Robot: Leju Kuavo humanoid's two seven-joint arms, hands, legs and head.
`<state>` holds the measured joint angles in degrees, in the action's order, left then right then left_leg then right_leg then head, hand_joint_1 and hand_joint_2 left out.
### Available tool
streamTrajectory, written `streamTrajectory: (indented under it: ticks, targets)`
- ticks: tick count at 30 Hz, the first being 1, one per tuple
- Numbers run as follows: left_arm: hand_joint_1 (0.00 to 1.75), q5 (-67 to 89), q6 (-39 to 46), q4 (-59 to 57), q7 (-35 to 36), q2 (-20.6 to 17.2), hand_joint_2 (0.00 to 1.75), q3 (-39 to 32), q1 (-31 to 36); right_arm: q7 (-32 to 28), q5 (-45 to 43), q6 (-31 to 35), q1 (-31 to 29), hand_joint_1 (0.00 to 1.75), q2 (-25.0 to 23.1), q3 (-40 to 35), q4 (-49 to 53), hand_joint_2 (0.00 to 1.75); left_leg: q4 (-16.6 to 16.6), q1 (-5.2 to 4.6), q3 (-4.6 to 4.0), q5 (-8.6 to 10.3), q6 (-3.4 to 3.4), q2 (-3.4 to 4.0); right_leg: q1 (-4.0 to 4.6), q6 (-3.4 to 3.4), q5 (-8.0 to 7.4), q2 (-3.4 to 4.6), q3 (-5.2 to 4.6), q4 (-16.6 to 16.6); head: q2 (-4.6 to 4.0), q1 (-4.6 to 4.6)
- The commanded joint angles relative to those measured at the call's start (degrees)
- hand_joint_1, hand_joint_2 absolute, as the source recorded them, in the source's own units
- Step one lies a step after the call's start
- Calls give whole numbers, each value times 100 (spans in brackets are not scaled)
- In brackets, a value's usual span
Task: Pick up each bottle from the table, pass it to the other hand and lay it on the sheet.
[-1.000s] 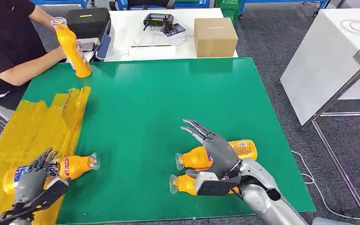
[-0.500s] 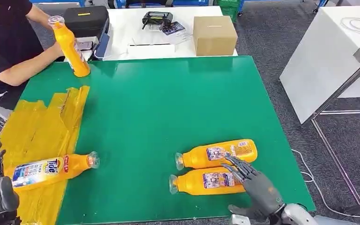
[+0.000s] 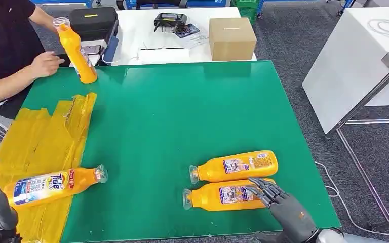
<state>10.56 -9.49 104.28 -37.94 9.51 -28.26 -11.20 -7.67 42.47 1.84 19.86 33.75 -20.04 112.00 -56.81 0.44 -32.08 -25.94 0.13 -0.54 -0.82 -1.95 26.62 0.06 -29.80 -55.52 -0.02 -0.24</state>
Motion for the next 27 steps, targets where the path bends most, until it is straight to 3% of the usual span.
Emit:
streamTrajectory:
  ticks: [1,7,12,27]
  targets:
    - [0,-51,67,-176,20,-3,0,149,92,427,-83,41,277,0,486,-64,144,175,-1,-1,9,-5,1,-9,1,6,7,-13,14,2,0,0]
    - [0,-103,32,-276,45,-76,0,211,191,791,-429,-99,107,0,902,-29,-154,175,1,0,11,-4,2,1,2,7,2,-5,16,7,0,0]
    - [0,-155,-39,-438,71,-135,0,294,358,637,-52,-753,-1176,0,194,-102,-1704,175,14,8,18,4,0,13,10,7,-12,10,21,24,0,2]
    - [0,-286,-197,-566,110,-189,0,372,460,577,306,-1000,-1813,0,-201,-86,-2679,175,14,9,30,1,-1,16,11,9,-8,11,33,21,0,0]
